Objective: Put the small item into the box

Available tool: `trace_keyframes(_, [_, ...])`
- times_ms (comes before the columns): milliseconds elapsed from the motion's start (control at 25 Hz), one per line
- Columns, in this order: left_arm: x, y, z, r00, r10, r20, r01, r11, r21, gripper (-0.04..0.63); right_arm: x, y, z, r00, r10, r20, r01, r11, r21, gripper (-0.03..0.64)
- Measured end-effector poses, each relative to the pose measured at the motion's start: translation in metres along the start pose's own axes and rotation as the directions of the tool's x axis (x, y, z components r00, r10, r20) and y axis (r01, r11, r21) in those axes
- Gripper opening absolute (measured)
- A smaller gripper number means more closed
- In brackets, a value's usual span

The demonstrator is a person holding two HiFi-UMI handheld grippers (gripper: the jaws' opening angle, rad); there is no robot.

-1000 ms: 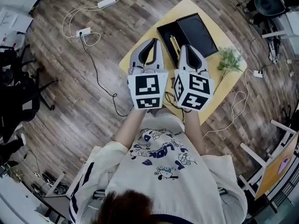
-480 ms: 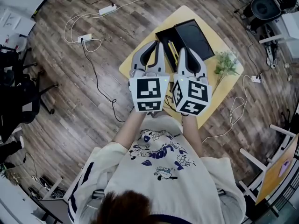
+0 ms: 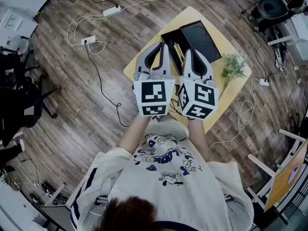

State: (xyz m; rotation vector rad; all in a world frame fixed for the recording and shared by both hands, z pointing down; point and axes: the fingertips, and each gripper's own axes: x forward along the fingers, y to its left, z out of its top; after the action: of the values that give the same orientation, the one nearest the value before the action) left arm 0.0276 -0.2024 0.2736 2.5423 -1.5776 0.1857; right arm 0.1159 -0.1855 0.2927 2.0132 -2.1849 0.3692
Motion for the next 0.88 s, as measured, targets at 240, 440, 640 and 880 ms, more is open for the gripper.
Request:
trace_keyframes(240, [-0.0026,0.0026,0.0018,1.0,0.0,0.007,0.0,1.0,0.006,0.02,-0.0014,0.0036,0.0014,1.0,-0.004,0.012,0.004,1.0,-0.007,0.037])
trace_keyframes(440, [-0.0013,0.0013,0.0009,1.0,-0.003,0.006,0.003,1.0,0.006,0.02,-0.0004,0.002,0.0,1.0,-0.006,0.012,0.006,1.0,-0.01,0.037])
trace_keyframes(640, [0.0005,0.0011,0.0026,1.0,-0.003,0.005,0.003,1.0,0.007,0.02,0.0009,-0.0004,0.002,1.0,-0.009,0.011,0.009,1.0,-0.005,0.037])
trace_keyframes(880, [-0.001,-0.0014,0.003,1.0,-0.003,0.005,0.003,1.0,0.008,0.02,-0.0018,-0.0013,0.0019,1.0,-0.008,0.011,0.008,1.0,-0.004,0.037])
